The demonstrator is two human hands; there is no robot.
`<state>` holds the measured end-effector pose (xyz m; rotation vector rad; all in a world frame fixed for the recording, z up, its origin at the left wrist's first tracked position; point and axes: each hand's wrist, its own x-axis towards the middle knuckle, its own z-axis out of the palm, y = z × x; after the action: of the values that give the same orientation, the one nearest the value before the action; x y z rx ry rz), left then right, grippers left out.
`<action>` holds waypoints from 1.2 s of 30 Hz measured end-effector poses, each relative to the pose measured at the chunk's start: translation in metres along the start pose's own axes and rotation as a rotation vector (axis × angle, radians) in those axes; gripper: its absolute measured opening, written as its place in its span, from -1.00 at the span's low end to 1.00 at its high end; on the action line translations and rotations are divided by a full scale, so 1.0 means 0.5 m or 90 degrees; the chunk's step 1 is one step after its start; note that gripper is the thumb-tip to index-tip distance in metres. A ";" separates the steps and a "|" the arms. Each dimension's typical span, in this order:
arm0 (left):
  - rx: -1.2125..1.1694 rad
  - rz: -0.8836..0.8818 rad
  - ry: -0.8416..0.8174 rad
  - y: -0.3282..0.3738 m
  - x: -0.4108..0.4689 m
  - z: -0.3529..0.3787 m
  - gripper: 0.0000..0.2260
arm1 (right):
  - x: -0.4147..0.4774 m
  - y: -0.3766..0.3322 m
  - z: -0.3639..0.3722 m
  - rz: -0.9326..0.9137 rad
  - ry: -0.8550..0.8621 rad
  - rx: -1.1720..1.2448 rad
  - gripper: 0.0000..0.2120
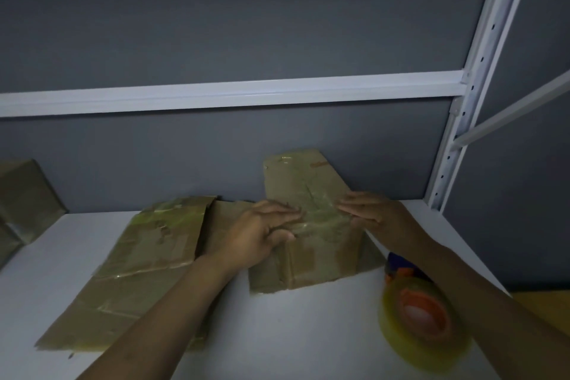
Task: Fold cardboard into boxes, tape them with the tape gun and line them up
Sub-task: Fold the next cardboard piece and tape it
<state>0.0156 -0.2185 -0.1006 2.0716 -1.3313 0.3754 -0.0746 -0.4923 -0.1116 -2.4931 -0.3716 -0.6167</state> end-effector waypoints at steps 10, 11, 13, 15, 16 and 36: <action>0.118 -0.002 -0.207 -0.052 0.076 0.019 -0.12 | -0.056 0.008 -0.006 0.047 0.142 0.056 -0.58; 0.119 -0.004 -0.177 -0.043 0.072 0.025 -0.12 | -0.059 0.008 -0.011 0.046 0.149 0.036 -0.57; 0.156 0.019 -0.094 -0.015 0.060 0.035 -0.14 | -0.068 0.018 -0.020 0.030 0.167 -0.026 -0.59; 0.182 0.046 0.004 0.011 0.050 0.054 -0.24 | -0.073 0.035 -0.033 0.016 0.204 -0.079 -0.64; 0.190 0.045 0.055 0.024 0.047 0.067 -0.31 | -0.070 0.048 -0.040 0.019 0.220 -0.099 -0.69; 0.349 -0.461 -0.271 0.110 0.108 0.051 -0.52 | 0.037 -0.071 -0.042 0.183 -0.301 -0.285 -0.47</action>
<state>-0.0117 -0.2891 -0.0705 3.0417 -0.6143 -0.0419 -0.0797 -0.4726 -0.0714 -3.0405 -0.0345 0.0228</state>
